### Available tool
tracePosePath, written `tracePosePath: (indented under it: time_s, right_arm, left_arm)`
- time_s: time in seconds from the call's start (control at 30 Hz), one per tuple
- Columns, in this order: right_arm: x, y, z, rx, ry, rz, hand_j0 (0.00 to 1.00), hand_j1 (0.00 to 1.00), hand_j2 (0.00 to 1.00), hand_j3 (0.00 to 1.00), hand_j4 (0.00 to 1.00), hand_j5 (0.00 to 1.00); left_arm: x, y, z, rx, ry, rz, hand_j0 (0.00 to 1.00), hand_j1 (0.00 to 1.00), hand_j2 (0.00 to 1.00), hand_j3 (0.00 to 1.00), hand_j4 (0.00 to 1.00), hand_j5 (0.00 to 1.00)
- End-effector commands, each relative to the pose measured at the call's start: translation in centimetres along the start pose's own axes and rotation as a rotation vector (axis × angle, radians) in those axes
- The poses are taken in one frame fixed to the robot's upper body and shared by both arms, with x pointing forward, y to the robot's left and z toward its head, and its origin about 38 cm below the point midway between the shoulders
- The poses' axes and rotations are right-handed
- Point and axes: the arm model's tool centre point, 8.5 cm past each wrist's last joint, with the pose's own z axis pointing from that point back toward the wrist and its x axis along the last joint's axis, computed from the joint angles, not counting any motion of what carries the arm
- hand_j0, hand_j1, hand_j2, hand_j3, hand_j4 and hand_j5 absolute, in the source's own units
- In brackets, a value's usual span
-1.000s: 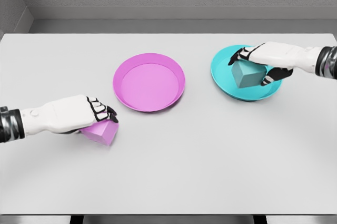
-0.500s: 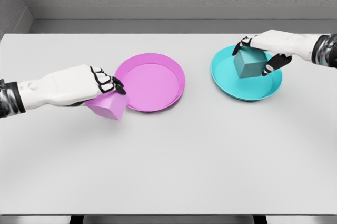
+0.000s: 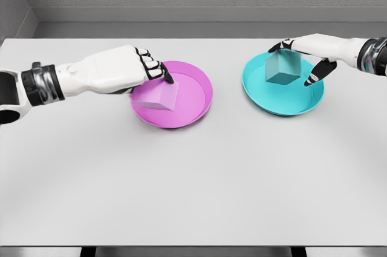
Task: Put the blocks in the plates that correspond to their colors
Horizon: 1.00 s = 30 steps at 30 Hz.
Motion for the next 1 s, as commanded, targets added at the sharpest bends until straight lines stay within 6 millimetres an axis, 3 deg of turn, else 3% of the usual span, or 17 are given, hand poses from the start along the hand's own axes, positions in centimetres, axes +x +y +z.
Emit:
tracePosePath:
  time_s: [0.0,0.4,0.5,0.77,0.9,0.97]
  right_arm:
    - [0.0,0.0,0.0,-0.001,0.003,-0.005,1.00,1.00,1.00,1.00,1.00,1.00]
    - [0.5,-0.6,0.8,-0.014,-0.018,0.025,1.00,1.00,1.00,1.00,1.00,1.00]
    - [0.4,-2.0,3.3,-0.057,-0.042,0.079,1.00,1.00,1.00,1.00,1.00,1.00]
    - [-1.8,0.3,9.3,-0.075,-0.155,0.187,1.00,1.00,1.00,1.00,1.00,1.00]
    - [-2.6,1.2,10.3,-0.065,-0.131,0.162,1.00,1.00,1.00,1.00,1.00,1.00]
    - [-2.7,1.4,10.4,-0.060,-0.128,0.160,1.00,1.00,1.00,1.00,1.00,1.00]
  left_arm:
    - [0.0,-1.4,-1.1,-0.011,-0.006,0.043,0.46,0.46,0.46,0.46,0.46,0.46]
    - [-2.5,-3.5,-4.0,-0.068,0.029,0.091,0.46,0.46,0.46,0.46,0.46,0.46]
    - [-3.0,-3.6,-4.6,-0.077,0.031,0.095,0.46,0.46,0.46,0.46,0.46,0.46]
    - [-4.6,-4.1,-5.1,-0.083,0.072,0.125,0.61,0.61,0.61,0.61,0.61,0.61]
    - [-4.7,-4.3,-5.4,-0.083,0.076,0.131,0.70,0.70,0.70,0.70,0.70,0.70]
    - [-4.9,-4.1,-5.3,-0.081,0.077,0.128,0.80,0.80,0.80,0.80,0.80,0.80]
